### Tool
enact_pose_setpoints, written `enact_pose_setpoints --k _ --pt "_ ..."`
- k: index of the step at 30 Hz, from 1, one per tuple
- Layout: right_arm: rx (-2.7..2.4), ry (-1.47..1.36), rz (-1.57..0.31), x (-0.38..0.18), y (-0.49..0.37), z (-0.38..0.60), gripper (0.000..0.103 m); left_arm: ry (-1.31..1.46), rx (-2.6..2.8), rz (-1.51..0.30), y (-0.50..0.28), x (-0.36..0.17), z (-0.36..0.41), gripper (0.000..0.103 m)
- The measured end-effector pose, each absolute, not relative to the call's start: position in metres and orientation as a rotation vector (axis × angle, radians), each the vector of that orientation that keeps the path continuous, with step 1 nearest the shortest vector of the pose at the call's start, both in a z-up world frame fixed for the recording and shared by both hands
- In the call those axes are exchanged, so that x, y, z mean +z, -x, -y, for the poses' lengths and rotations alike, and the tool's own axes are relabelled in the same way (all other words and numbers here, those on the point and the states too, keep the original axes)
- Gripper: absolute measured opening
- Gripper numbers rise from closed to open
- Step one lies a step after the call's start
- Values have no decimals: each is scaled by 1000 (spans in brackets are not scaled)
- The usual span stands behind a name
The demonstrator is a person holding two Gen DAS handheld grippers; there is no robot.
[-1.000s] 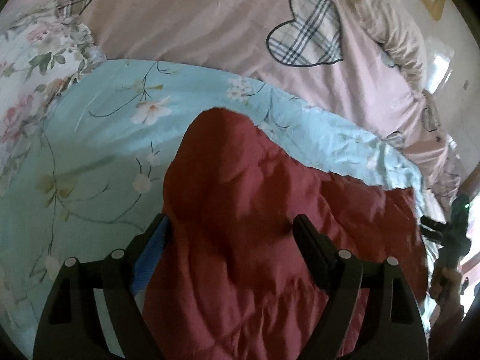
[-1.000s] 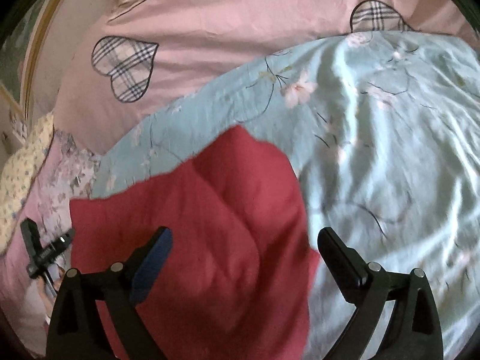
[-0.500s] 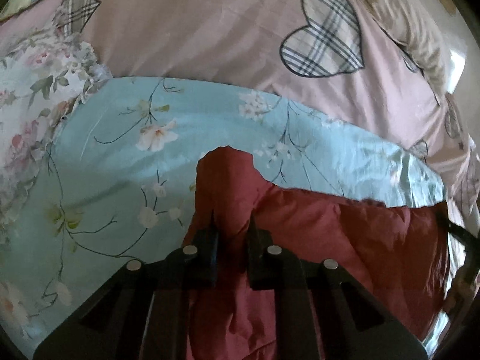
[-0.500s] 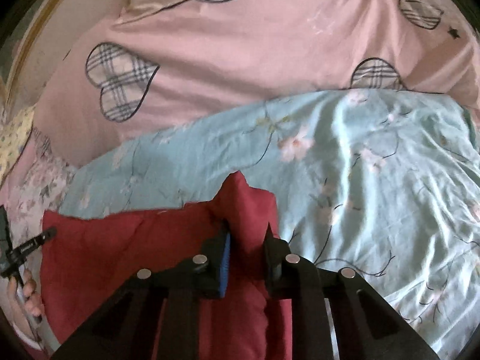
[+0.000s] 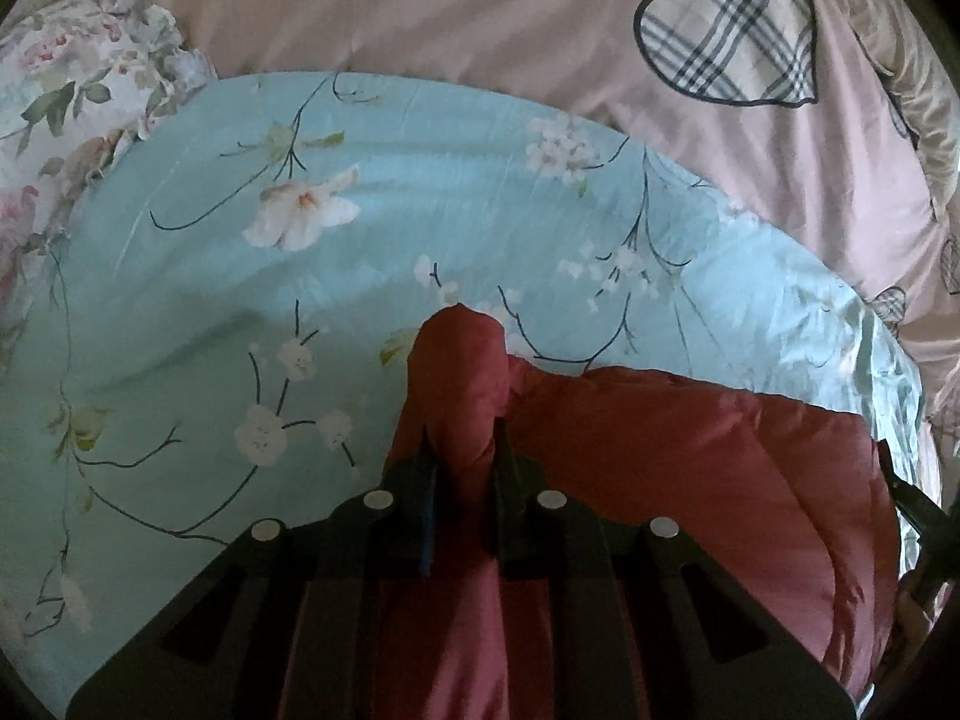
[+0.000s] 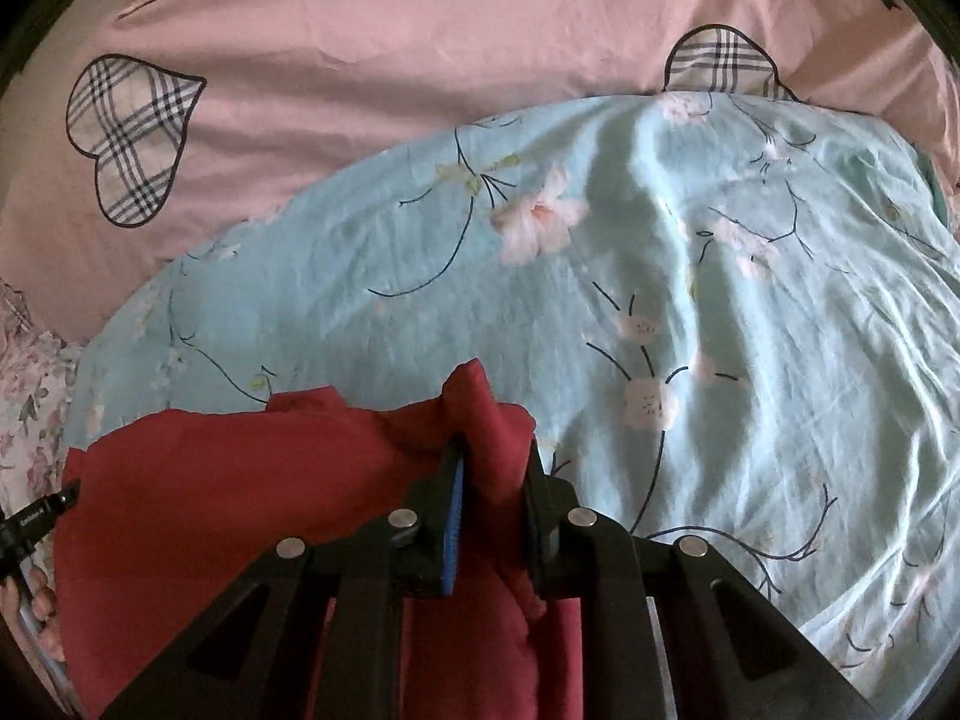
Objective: Fold large clothes
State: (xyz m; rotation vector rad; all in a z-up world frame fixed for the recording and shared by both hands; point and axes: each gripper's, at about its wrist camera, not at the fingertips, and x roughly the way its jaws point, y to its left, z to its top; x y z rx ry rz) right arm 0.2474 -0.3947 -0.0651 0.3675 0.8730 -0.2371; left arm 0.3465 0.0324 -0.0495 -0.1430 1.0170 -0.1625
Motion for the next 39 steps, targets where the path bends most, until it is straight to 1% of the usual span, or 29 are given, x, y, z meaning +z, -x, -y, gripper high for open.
enact_pose_setpoints --k 4,6,7,9,10,11,16,19,22,27,30,32,35,37,38,39 --pt "-243 -379 -883 -69 -249 396 15 183 -153 -1025 -350 -55 -39 20" --pt "-248 -387 -888 -72 -251 398 15 217 -149 -1021 -349 -54 -45 30" --pt "-251 -388 -888 -73 -251 398 15 237 -145 -1011 -348 -52 -50 33" --pt "-256 -389 -890 -74 -252 398 16 285 -129 -987 -345 -47 -60 46" --pt "-258 -391 -891 -75 -252 398 16 314 -117 -973 -343 -44 -67 50" --pt "-259 -392 -891 -75 -252 399 16 333 -116 -964 -342 -41 -72 51" --pt "-270 -390 -897 -76 -254 399 16 342 -133 -896 -322 -12 -81 51" --pt "-273 -404 -896 -77 -255 401 16 318 -190 -849 -298 9 -75 51" --pt "-273 -413 -899 -78 -257 402 17 290 -266 -843 -274 21 -59 51" --pt "-271 -435 -898 -78 -256 404 18 177 -426 -882 -232 22 -15 51" --pt "-268 -444 -894 -76 -254 404 19 134 -488 -924 -213 13 8 51" --pt "-264 -453 -885 -73 -250 405 23 83 -486 -937 -205 7 20 51" --pt "-248 -471 -851 -63 -243 406 26 25 -441 -977 -205 -10 27 51" --pt "-249 -479 -808 -49 -232 407 33 31 -424 -996 -211 -18 24 51" --pt "-251 -475 -776 -38 -223 406 35 34 -418 -1001 -212 -20 23 51" --pt "-254 -465 -755 -30 -217 406 41 40 -413 -1003 -214 -22 22 51"
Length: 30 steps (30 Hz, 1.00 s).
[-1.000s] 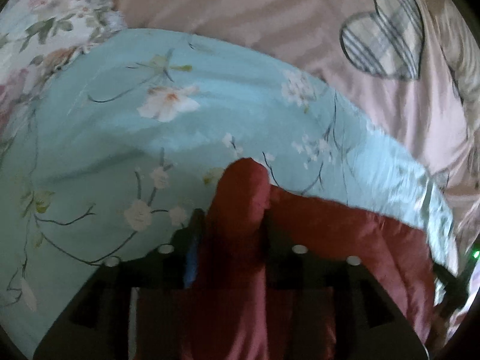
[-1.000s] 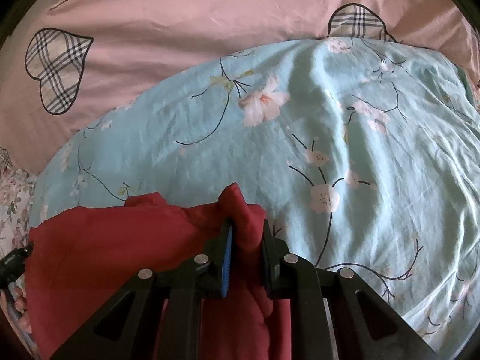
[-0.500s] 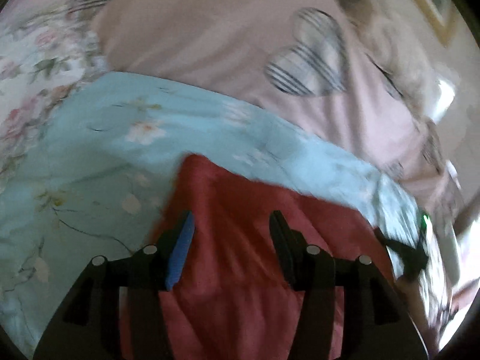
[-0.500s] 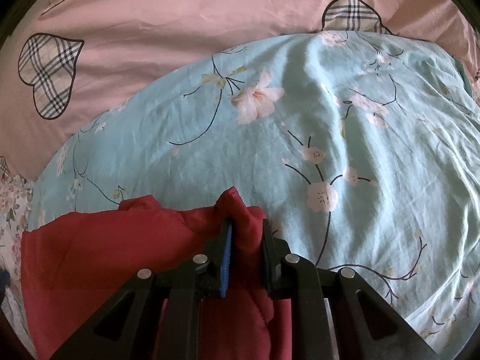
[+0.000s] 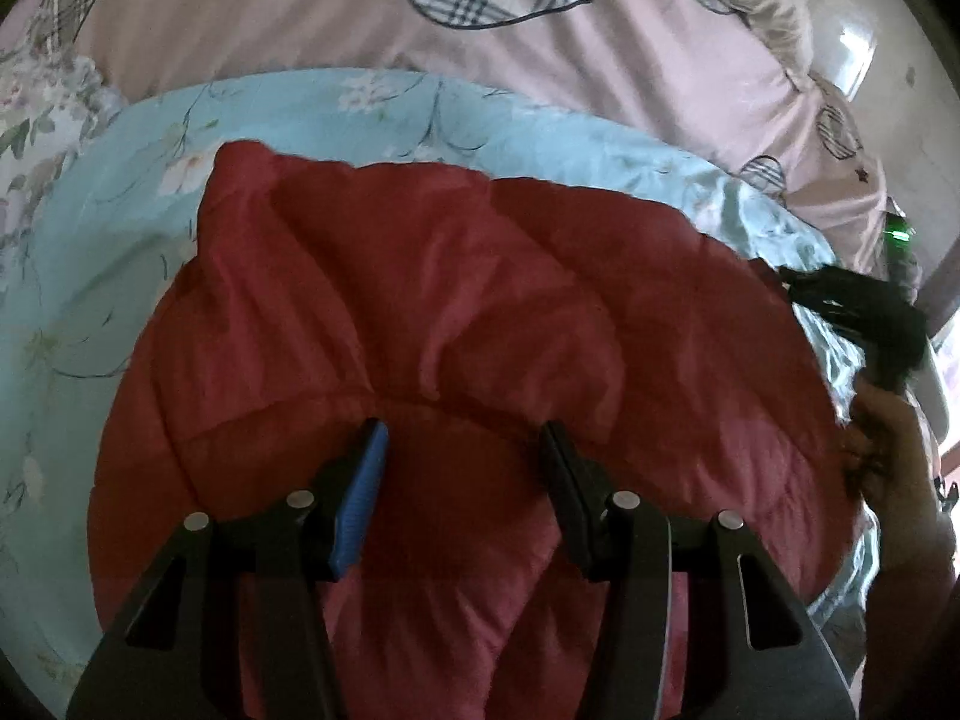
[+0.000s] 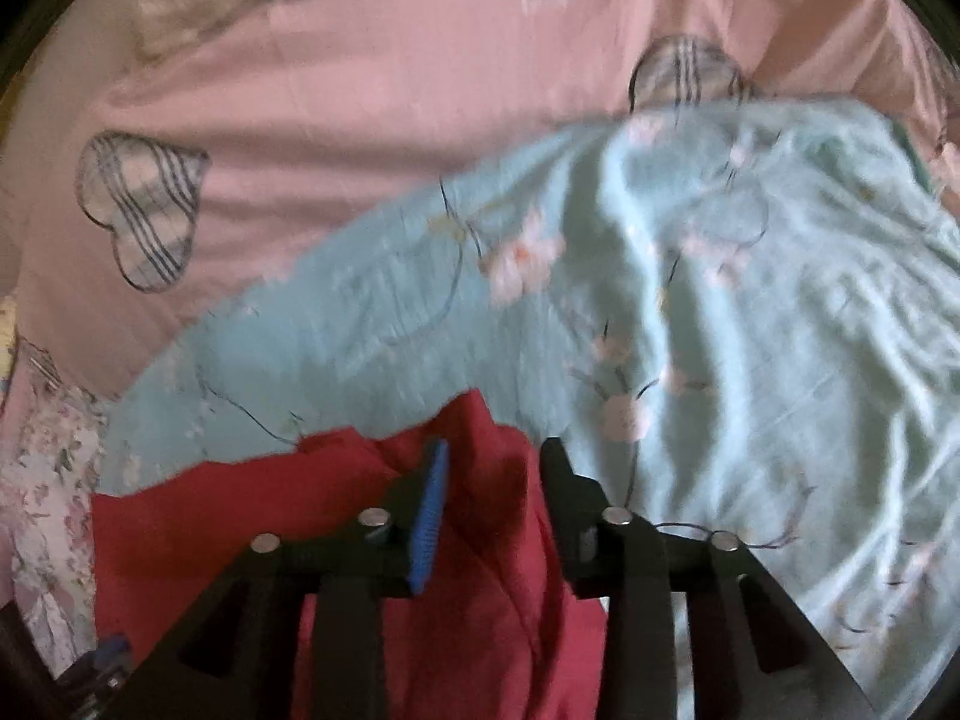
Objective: Fold large clothes
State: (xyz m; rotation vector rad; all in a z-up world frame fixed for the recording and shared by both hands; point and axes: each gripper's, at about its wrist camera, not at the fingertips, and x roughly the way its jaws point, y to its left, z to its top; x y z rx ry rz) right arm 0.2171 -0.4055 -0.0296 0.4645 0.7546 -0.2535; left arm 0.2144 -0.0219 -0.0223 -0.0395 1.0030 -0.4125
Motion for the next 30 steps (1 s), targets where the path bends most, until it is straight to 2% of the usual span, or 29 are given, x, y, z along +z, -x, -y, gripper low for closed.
enact_pose_setpoints --k 1,4,6,13,19,23,30 --pt "-253 -450 -729 -20 -209 403 49 45 -409 -1004 -217 -24 21 51" --pt "-209 -387 -674 7 -183 380 53 44 -399 -1005 -217 -27 21 51" --pt "-126 -332 -703 13 -168 352 56 39 -391 -1000 -216 -30 22 51" --pt "-21 -68 -862 -28 -136 258 60 19 -375 -988 -216 -33 27 51" --pt "-110 -114 -868 -57 -147 282 70 17 -382 -992 -222 -38 26 52" --pt "-118 -218 -872 -65 -156 303 70 10 -379 -987 -227 -43 29 52" --pt "-140 -201 -866 -69 -153 297 70 45 -373 -993 -220 -34 24 52"
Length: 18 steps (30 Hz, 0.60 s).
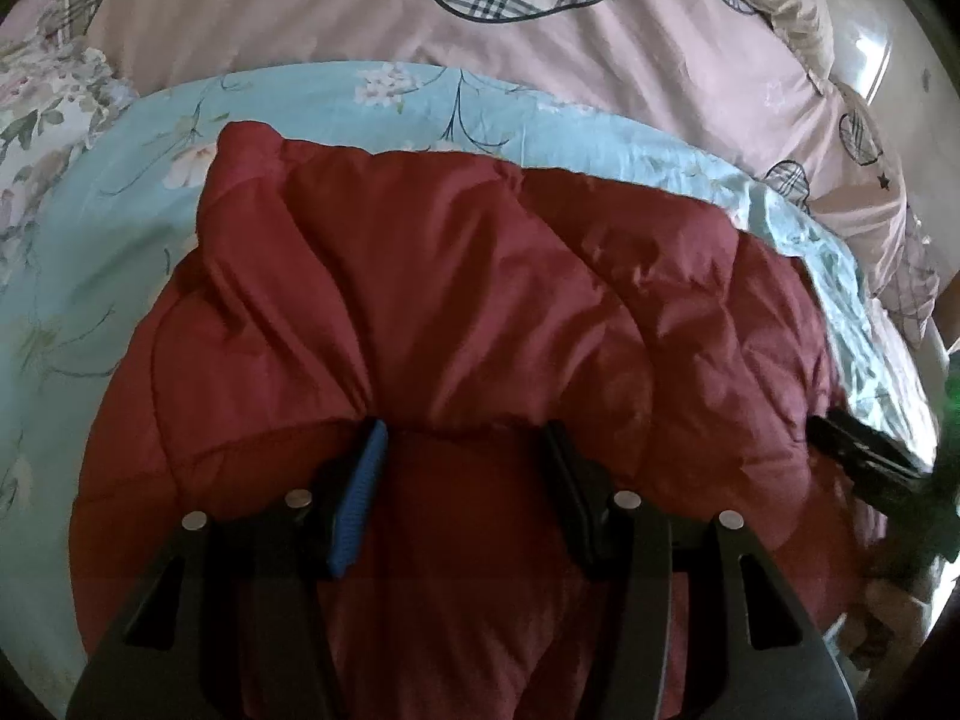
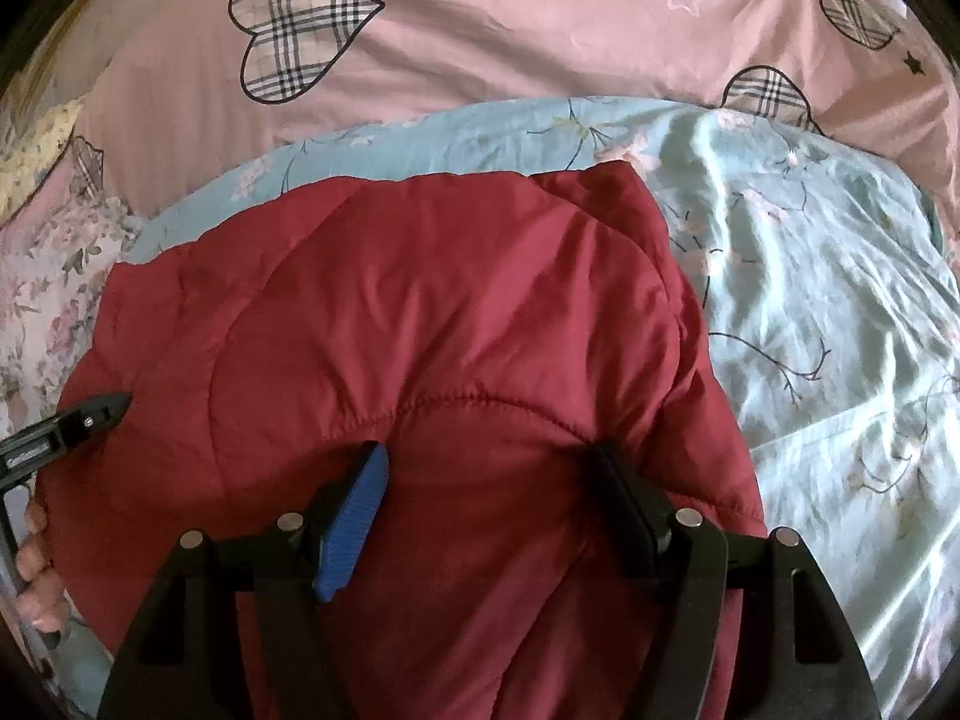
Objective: Fold large clothes
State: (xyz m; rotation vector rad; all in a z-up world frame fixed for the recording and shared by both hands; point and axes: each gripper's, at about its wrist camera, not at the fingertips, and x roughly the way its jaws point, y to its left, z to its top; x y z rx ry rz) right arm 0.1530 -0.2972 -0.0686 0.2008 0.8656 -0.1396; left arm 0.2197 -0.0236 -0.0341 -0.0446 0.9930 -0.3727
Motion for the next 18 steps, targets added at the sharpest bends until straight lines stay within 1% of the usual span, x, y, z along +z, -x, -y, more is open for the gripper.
enact_pose_setpoints --k 4,9,13,18 --pt "-141 -212 -859 -70 -151 297 70 60 -376 -974 -194 -17 15 52" --pt "-148 -235 -850 -70 -145 298 70 81 -386 -958 -161 -5 6 54" --pt "-154 -251 -847 -70 -137 297 70 12 -343 -974 -146 -14 12 57" --pt "-173 -251 -847 -63 -127 293 70 -42 -297 -1001 -154 -37 21 59"
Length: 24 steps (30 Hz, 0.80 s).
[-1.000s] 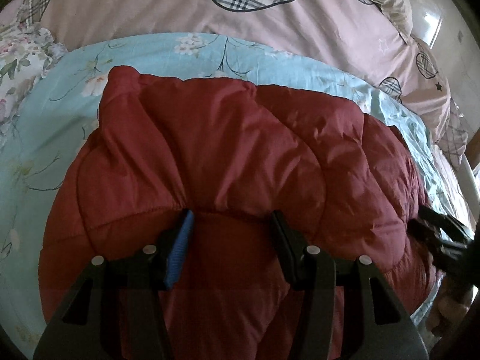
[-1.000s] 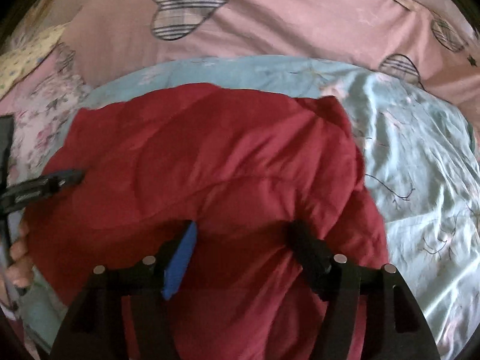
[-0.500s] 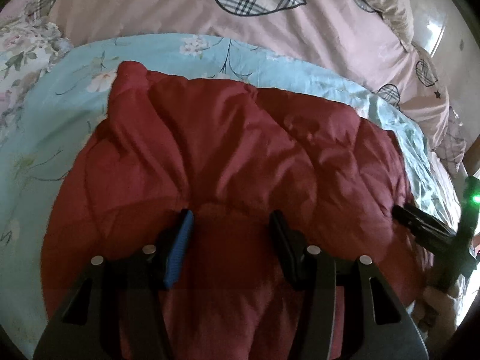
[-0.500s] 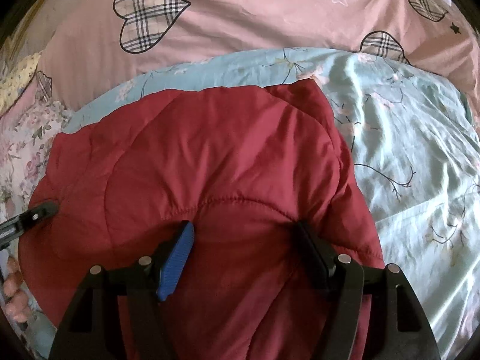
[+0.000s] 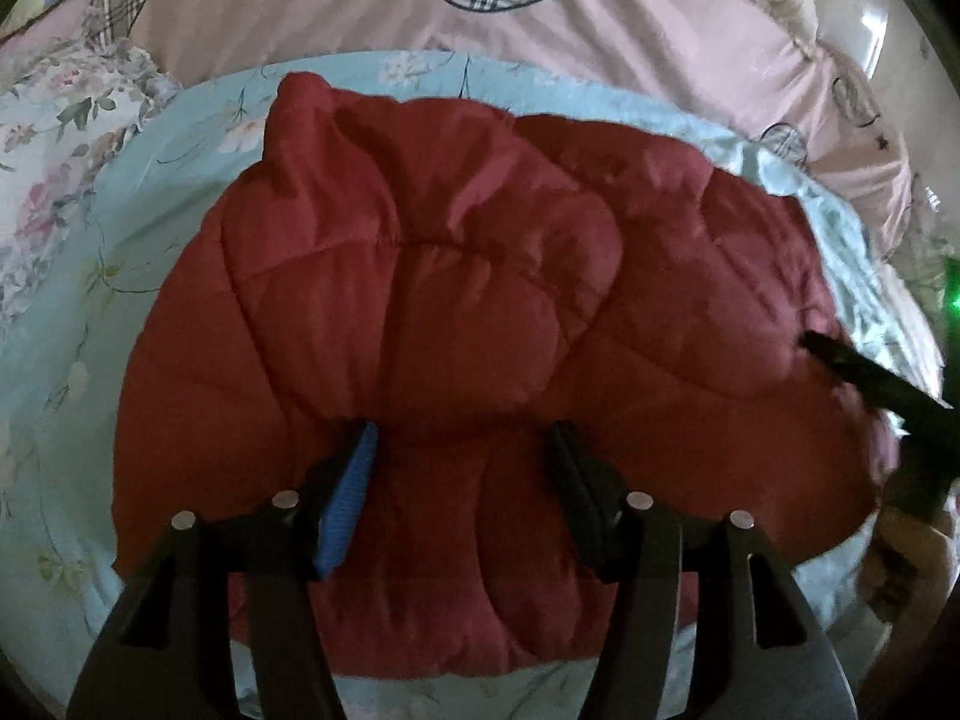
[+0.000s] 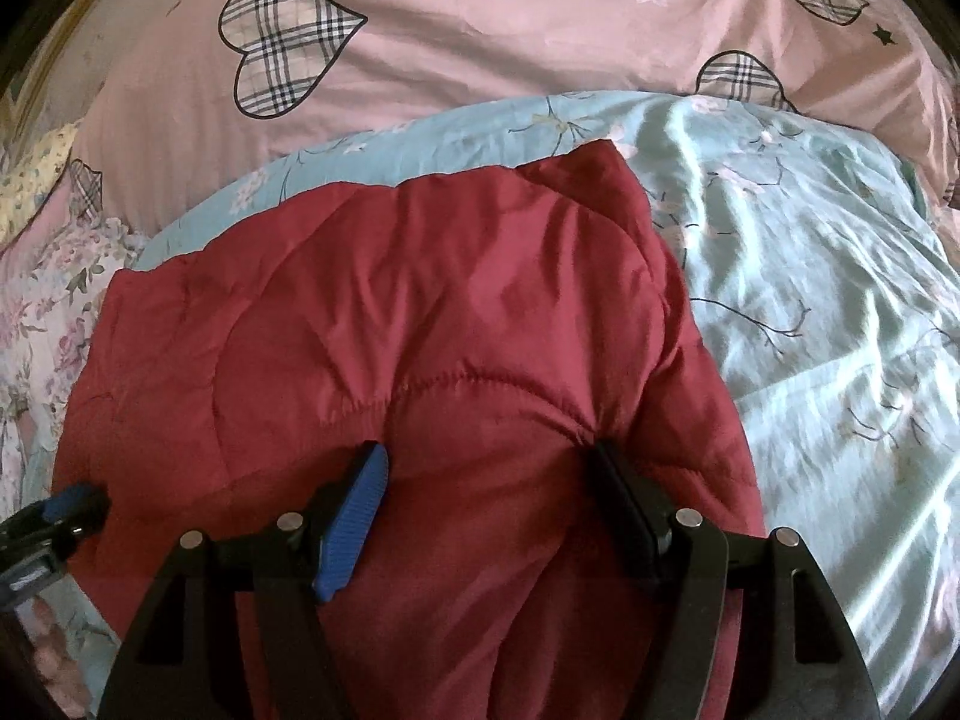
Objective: Fold large clothes
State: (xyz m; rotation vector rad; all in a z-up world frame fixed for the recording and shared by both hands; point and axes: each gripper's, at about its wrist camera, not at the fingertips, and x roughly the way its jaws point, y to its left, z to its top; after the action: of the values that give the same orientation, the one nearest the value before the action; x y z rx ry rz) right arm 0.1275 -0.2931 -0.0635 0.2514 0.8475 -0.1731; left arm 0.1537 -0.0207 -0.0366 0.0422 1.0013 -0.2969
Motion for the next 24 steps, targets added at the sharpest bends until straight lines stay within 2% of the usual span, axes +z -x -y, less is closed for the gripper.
enact_pose_setpoints --k 8,14,16,24 --pt "-128 -155 -788 -35 -92 253 72 -67 -267 -996 -157 -42 26 60" --pt "-142 -63 -868 -57 -100 238 73 -76 -262 -990 -153 -40 27 60" --pt "-161 -76 -877 -64 -101 246 82 -84 -258 -989 -150 -38 27 60" --pt "-169 -101 -876 -68 -99 250 83 -141 -190 -942 -131 -14 20 62"
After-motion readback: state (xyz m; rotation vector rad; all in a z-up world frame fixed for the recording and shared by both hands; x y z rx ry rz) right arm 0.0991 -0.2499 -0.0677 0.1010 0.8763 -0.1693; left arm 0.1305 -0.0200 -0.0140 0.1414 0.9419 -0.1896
